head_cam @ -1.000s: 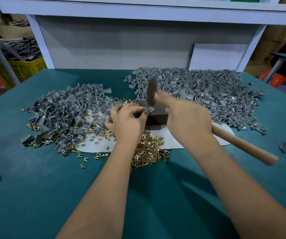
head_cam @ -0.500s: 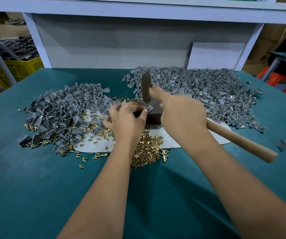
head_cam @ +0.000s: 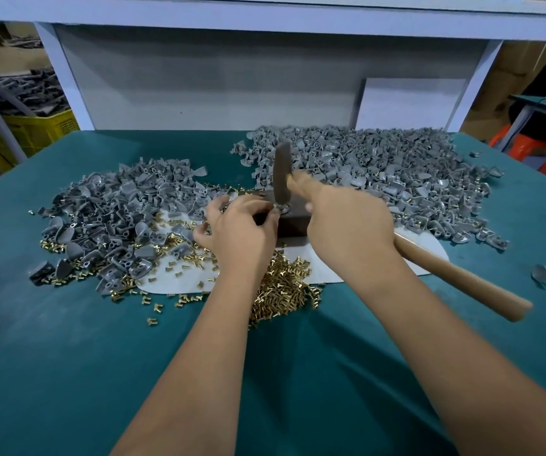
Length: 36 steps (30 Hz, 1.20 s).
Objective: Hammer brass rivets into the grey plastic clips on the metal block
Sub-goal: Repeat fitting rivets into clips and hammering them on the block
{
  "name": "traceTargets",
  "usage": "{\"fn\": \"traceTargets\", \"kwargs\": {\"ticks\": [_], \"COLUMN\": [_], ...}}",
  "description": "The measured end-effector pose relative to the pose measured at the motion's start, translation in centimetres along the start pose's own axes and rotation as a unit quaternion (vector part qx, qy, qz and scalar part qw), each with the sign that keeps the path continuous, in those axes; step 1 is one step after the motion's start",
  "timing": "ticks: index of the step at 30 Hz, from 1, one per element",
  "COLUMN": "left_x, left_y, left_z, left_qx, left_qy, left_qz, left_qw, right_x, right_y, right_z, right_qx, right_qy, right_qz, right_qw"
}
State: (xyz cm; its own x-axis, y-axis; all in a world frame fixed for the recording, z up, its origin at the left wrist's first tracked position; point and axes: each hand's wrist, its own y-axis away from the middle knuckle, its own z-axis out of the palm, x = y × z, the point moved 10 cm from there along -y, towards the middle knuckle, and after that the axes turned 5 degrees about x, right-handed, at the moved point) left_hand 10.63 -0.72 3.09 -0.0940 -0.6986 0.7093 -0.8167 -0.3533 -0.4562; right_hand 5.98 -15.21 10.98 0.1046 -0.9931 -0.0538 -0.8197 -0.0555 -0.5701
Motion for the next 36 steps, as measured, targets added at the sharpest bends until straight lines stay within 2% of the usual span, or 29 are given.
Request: {"fn": "traceTargets", "kwargs": {"ticks": [2, 5, 8, 12, 16, 19, 23, 27, 30, 31, 34, 36], "left_x": [0.0, -0.1, 0.0, 0.0, 0.1, 0.0, 0.1, 0.0, 0.0, 0.0, -0.1, -0.1], "left_y": [0.1, 0.1, 0.1, 0.2, 0.2, 0.2, 0.2, 0.2, 0.2, 0.2, 0.1, 0.0], "left_z": [0.1, 0.0, 0.0, -0.3, -0.4, -0.4, -0.4, -0.3, -0.3, -0.2, -0.2, -0.2], "left_qx": [-0.007, -0.006, -0.009, 0.007, 0.003, 0.010, 0.000, 0.001, -0.008, -0.010, -0.007, -0.004], "left_qy": [-0.001, 0.000, -0.003, 0.014, 0.014, 0.014, 0.000, 0.005, -0.005, -0.006, 0.006, 0.006], "left_qz": [-0.001, -0.009, -0.002, -0.013, -0.012, -0.014, -0.012, -0.016, -0.013, -0.015, -0.026, -0.024], "left_qw": [1.000, 1.000, 1.000, 1.000, 1.000, 1.000, 1.000, 1.000, 1.000, 1.000, 1.000, 1.000], "right_x": [0.2, 0.3, 0.1, 1.1, 0.9, 1.1, 0.3, 0.5, 0.3, 0.6, 1.2, 0.7], "right_y": [-0.3, -0.4, -0.1, -0.1, -0.2, -0.1, -0.5, -1.1, -1.1, -1.3, -1.1, -0.7], "right_z": [0.2, -0.9, 0.4, -1.2, 0.5, -0.8, 0.6, -1.0, 0.9, 0.8, -0.8, 0.0], "right_qx": [-0.018, 0.018, -0.017, 0.044, -0.017, 0.028, -0.029, 0.027, -0.051, -0.049, 0.026, 0.009], "right_qy": [0.001, -0.005, -0.005, -0.038, -0.034, -0.046, -0.036, -0.033, -0.015, -0.017, -0.031, -0.029], "right_qz": [0.006, 0.017, 0.001, 0.043, 0.028, 0.046, 0.010, 0.026, 0.004, 0.009, 0.027, 0.005], "right_qw": [1.000, 1.000, 1.000, 0.997, 0.999, 0.997, 0.999, 0.999, 0.999, 0.999, 0.999, 1.000]}}
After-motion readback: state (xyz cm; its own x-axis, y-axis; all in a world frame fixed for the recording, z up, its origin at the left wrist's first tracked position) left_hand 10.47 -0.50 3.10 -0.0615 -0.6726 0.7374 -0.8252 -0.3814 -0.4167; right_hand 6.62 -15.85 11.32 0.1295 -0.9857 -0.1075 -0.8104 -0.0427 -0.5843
